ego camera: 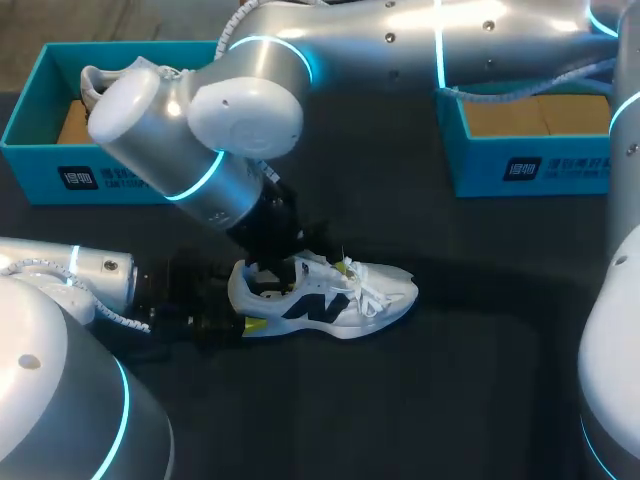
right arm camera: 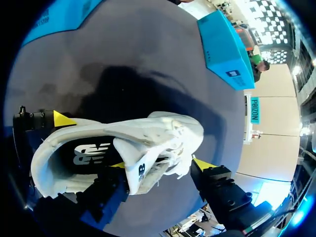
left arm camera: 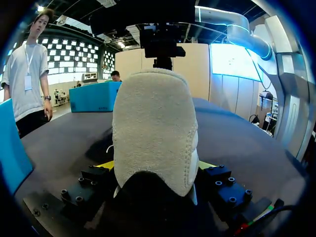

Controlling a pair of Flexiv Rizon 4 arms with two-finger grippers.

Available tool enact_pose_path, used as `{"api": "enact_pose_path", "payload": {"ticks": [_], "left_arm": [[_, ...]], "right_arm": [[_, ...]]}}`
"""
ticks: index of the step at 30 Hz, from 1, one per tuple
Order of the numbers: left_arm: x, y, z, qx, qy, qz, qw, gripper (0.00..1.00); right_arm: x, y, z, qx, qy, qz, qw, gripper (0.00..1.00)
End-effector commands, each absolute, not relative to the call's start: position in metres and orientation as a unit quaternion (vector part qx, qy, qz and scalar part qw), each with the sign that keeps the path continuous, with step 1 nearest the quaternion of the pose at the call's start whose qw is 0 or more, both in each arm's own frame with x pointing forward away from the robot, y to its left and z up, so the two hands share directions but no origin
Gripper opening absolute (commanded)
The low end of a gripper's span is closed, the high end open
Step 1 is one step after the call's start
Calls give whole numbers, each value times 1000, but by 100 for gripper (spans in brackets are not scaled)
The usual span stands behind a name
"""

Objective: Take the shoe out of the shoebox, open the shoe tongue, remove and reinsert the insole, then place the shoe into the shoebox

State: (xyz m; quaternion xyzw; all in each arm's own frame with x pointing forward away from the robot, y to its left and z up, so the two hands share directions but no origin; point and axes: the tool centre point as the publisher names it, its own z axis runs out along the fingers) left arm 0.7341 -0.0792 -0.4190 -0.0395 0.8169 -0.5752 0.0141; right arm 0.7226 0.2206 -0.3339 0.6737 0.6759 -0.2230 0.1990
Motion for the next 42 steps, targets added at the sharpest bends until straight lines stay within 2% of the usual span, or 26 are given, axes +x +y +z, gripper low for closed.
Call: {"api": "enact_pose_path", "payload": {"ticks": [1,5,8,9,10,13,15,17,33,42], "left_arm": [[736,-77,-421,-39,818,-574,14,0],[736,-77,-421,-39,818,-574,14,0],[736,-77,-421,-39,818,-574,14,0],[736,-77,-421,-39,818,-574,14,0],[736,-77,-421,-39,818,-574,14,0],[736,-77,-421,-39,818,-574,14,0],[736,-77,-421,-39,818,-574,14,0],[736,-77,-421,-39,818,-574,14,0],[736,-77,-421,-39,818,-574,14,0],[736,-77,-421,-39,818,-574,14,0]], "right_arm": [[717,218,-324,723,617,-210,228,69],[719,210,-315,726,614,-207,231,70],[721,204,-311,730,614,-199,226,65],[722,202,-310,731,613,-197,226,58],[722,200,-310,732,611,-196,226,46],[724,196,-310,738,609,-189,220,30],[725,193,-311,741,610,-180,214,9],[727,190,-311,742,610,-178,211,1],[732,143,-318,757,600,-174,189,0],[734,121,-337,763,594,-184,175,0]]}}
